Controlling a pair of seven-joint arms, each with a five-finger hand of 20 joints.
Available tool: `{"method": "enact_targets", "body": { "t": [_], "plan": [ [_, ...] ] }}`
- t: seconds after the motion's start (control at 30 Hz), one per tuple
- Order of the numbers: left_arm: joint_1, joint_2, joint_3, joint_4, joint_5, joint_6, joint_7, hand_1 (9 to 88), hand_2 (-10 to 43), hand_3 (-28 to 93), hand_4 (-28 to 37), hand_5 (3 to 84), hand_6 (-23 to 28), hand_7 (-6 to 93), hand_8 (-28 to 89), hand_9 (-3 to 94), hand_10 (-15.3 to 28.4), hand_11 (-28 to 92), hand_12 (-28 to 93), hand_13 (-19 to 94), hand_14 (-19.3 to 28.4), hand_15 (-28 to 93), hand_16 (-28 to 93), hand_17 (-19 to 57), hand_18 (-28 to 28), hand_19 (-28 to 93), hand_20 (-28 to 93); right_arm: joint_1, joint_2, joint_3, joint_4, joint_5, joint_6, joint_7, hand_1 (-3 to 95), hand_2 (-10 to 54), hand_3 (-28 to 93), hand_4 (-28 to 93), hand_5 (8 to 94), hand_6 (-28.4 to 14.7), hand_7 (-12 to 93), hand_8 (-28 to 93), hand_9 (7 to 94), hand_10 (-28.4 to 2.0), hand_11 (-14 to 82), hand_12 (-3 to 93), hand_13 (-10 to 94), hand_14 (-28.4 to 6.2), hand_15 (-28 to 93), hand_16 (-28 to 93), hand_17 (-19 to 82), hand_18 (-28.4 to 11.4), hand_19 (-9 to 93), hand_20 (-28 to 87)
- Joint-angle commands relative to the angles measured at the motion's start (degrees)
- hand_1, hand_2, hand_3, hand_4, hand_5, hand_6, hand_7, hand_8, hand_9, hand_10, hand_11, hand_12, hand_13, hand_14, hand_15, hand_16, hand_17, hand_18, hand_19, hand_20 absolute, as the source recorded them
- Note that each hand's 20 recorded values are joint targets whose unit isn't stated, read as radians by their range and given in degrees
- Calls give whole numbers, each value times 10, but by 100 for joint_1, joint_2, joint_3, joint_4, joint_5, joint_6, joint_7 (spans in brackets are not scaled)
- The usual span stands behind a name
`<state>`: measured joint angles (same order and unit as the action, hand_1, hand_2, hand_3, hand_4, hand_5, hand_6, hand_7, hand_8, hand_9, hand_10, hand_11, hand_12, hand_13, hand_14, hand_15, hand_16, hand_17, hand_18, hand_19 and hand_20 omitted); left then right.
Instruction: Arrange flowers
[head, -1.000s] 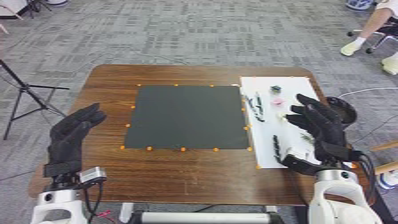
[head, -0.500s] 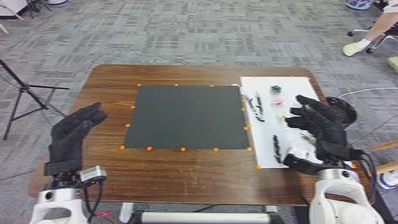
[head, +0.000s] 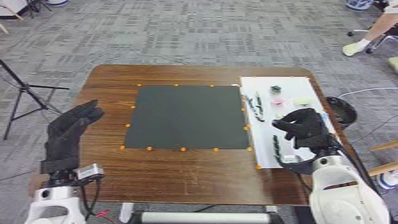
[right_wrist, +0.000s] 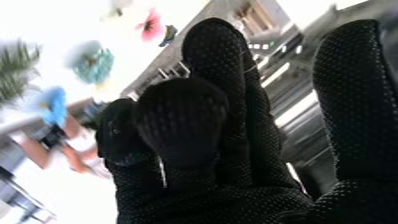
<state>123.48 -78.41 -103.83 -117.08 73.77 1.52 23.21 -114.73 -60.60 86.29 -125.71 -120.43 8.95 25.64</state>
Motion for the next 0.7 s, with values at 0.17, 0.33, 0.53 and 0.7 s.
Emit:
{"method": "enact_targets", "body": {
  "t": [0.17, 0.33, 0.53, 0.7],
  "plan": [
    [148, -6, -90, -137, 85, -26, -92, 320, -95, 617, -224, 502, 12, 166, -74, 488, 126, 243, 162, 390, 178, 294, 27, 53, 158, 222, 283, 202, 90, -623, 382, -1985, -733, 714, 398, -95, 574, -171, 667, -47, 302, -23, 871, -114, 373, 348, 937, -10, 556, 358, 583, -180, 932, 546],
    [158, 0, -107, -153, 101, -49, -134, 320, -95, 617, -221, 502, 12, 166, -74, 487, 126, 243, 163, 389, 179, 293, 28, 51, 160, 225, 284, 41, 41, -695, 539, -2354, -674, 807, 400, -95, 577, -165, 654, -48, 327, -26, 866, -114, 380, 356, 937, -9, 559, 361, 587, -177, 932, 552],
    [181, -11, -116, -181, 117, -77, -192, 323, -95, 615, -220, 501, 11, 165, -74, 486, 128, 242, 162, 388, 180, 293, 28, 51, 161, 231, 287, -200, -61, -733, 540, -2511, -774, 902, 433, -95, 567, -162, 615, -48, 431, -39, 857, -112, 408, 371, 937, -6, 583, 361, 608, -164, 932, 560],
    [220, -22, -151, -217, 145, -72, -222, 326, -95, 612, -218, 501, 12, 164, -74, 485, 128, 243, 162, 387, 181, 292, 28, 50, 162, 235, 289, -239, -140, -891, 449, -2377, -1055, 940, 451, -95, 559, -153, 605, -48, 487, 25, 862, -106, 428, 374, 937, -3, 611, 335, 628, -157, 932, 561]
  ]
}}
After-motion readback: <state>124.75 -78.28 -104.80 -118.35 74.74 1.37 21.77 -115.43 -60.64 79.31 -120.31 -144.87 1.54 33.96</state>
